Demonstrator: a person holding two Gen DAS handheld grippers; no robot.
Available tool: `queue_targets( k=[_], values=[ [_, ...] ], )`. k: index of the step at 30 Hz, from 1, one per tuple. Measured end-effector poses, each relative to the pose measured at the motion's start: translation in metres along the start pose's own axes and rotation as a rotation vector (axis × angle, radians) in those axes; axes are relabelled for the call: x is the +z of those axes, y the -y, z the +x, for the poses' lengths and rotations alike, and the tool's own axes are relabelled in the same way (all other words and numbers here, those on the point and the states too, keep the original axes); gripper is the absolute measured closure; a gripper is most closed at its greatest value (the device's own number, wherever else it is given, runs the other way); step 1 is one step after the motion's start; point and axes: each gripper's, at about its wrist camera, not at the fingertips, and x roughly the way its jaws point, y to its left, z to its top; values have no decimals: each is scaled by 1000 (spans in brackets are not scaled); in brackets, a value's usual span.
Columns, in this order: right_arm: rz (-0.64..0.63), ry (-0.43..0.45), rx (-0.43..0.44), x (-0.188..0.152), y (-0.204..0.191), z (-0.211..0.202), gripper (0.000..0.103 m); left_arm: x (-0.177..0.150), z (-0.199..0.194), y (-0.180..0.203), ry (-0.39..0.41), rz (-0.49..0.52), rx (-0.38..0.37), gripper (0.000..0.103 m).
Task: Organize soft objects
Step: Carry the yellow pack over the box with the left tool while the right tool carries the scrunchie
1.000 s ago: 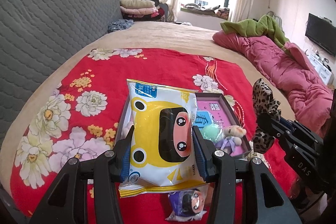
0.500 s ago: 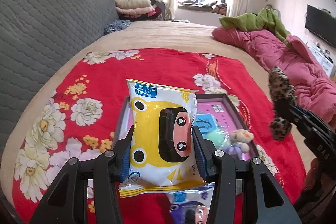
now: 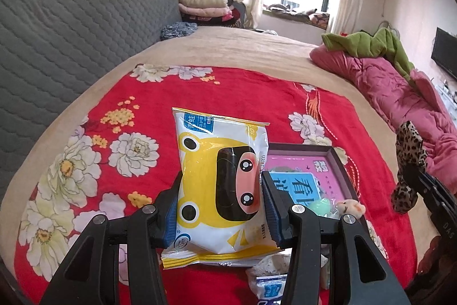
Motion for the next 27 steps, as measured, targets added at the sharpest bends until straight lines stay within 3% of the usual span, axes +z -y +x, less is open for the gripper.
queue_targets(
  k=[16, 27],
  values=[
    [-14, -28, -8, 2, 1, 10, 84, -31, 63, 72, -151, 89, -104, 52],
    [-40, -76, -37, -3, 0, 25, 83, -42, 98, 96, -220, 103, -128, 52]
  ],
)
